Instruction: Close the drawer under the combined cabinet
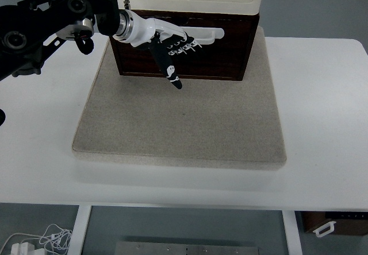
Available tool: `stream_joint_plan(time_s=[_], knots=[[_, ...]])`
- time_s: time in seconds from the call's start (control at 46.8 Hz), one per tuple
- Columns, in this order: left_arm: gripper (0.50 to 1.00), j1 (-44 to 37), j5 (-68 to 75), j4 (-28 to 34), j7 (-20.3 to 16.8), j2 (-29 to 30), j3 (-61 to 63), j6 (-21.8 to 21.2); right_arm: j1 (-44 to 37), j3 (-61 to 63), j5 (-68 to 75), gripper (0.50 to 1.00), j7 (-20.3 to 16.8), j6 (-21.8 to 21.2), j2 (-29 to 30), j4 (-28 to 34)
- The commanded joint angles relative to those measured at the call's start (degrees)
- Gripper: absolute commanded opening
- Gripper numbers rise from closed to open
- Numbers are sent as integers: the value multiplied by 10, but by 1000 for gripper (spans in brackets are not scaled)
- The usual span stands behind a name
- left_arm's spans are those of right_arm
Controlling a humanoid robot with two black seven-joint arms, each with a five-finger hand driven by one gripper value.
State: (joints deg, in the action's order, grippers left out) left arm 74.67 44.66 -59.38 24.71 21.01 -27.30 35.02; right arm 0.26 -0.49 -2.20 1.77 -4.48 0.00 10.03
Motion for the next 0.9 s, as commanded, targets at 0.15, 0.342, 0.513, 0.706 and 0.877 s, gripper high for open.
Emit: stream_joint_plan(time_s=[0.15, 0.342, 0.513, 0.706, 0.877], knots=[[1000, -8, -31, -13, -17, -7, -69, 0, 0, 0, 0, 952, 0, 0, 0, 0], [1000, -10, -103, -28, -50, -9, -123, 0, 0, 0, 0, 952, 0, 0, 0, 0], [1000, -10, -135, -34, -73, -18, -192, 0, 0, 0, 0, 952, 0, 0, 0, 0], [1000, -10, -143, -32, -101, -41, -282, 0, 0, 0, 0, 952, 0, 0, 0, 0], [1000, -10, -143, -28, -144, -60, -358, 0, 0, 0, 0, 952, 0, 0, 0, 0]])
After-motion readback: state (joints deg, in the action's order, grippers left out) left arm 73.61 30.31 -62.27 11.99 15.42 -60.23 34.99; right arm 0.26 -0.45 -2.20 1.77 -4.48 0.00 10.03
